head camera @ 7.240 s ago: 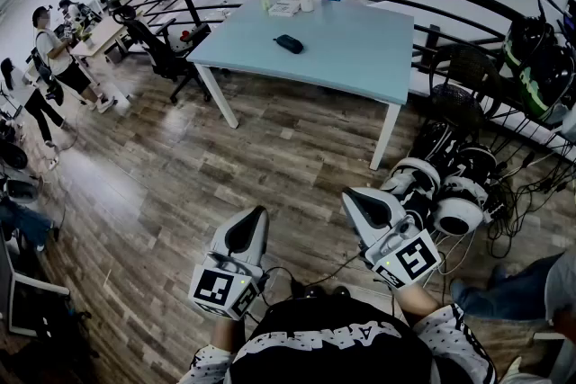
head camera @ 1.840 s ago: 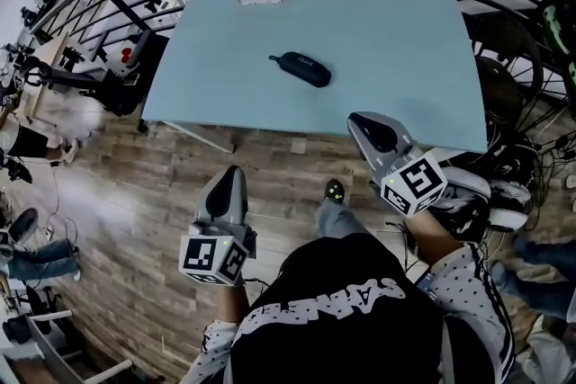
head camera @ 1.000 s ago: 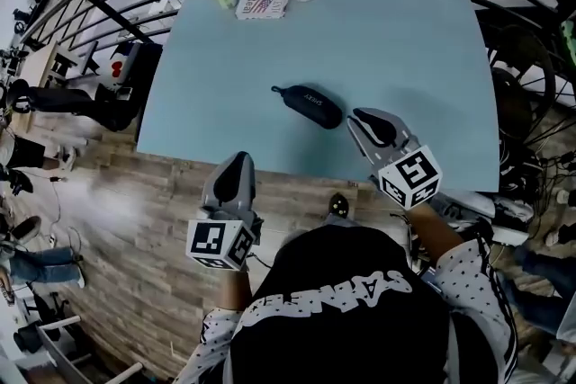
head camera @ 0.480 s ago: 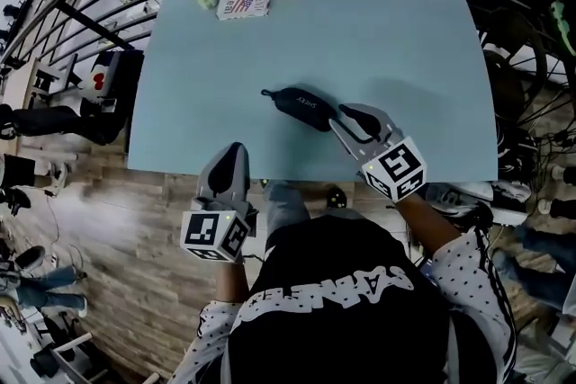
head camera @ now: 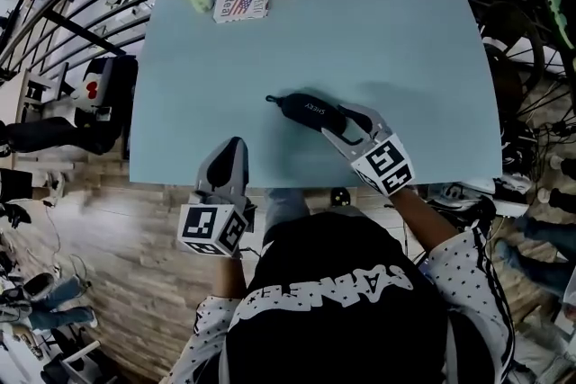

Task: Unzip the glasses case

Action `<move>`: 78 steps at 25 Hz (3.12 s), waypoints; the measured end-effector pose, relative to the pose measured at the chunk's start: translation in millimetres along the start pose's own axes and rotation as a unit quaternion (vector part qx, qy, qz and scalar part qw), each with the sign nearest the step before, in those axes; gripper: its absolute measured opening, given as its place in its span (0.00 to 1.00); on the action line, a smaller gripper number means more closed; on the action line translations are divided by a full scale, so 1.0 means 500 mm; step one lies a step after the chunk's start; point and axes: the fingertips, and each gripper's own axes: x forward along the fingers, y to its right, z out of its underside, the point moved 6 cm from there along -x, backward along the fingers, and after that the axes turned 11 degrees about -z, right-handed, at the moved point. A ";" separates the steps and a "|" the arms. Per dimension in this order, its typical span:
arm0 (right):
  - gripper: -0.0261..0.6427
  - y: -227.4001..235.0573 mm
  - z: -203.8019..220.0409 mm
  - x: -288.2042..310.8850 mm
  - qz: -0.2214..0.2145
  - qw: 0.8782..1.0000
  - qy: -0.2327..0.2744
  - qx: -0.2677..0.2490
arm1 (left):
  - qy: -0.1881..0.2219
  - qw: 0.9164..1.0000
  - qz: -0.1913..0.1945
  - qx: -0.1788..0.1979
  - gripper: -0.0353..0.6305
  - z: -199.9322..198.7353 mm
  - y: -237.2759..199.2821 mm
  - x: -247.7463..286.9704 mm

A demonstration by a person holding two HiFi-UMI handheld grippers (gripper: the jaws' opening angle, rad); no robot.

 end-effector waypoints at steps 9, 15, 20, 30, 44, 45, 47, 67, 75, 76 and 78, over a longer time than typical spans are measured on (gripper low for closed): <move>0.46 0.021 0.036 0.084 -0.003 0.997 -0.074 -0.038 | -0.023 1.000 -0.007 -0.005 0.05 0.010 -0.050 0.020; 0.50 0.036 0.069 0.120 -0.008 0.991 -0.121 -0.063 | -0.031 0.999 -0.017 -0.012 0.05 0.018 -0.075 0.024; 0.53 0.045 0.084 0.142 -0.015 0.988 -0.141 -0.064 | -0.033 0.999 -0.026 -0.016 0.05 0.016 -0.096 0.024; 0.54 0.045 0.097 0.173 -0.022 0.985 -0.156 -0.074 | -0.041 0.998 -0.033 -0.025 0.05 0.022 -0.121 0.018; 0.52 0.038 0.091 0.153 0.001 0.991 -0.123 -0.053 | -0.073 0.996 0.009 -0.060 0.05 0.053 -0.085 0.033; 0.52 0.038 0.088 0.150 0.003 0.992 -0.118 -0.052 | -0.074 0.995 0.014 -0.064 0.05 0.056 -0.081 0.034; 0.52 0.038 0.082 0.142 0.007 0.992 -0.111 -0.051 | -0.079 0.994 0.025 -0.072 0.05 0.061 -0.071 0.040; 0.51 0.009 -0.099 -0.023 0.076 0.994 0.034 -0.073 | -0.071 0.969 0.157 -0.180 0.05 0.015 0.065 0.136; 0.51 0.006 -0.163 -0.077 0.103 0.988 0.081 -0.085 | -0.048 0.955 0.215 -0.200 0.05 -0.045 0.137 0.152; 0.51 0.005 -0.170 -0.083 0.105 0.987 0.085 -0.088 | -0.044 0.952 0.221 -0.205 0.05 -0.056 0.144 0.151; 0.51 0.001 -0.189 -0.093 0.109 0.985 0.097 -0.094 | -0.034 0.949 0.232 -0.212 0.05 -0.080 0.154 0.148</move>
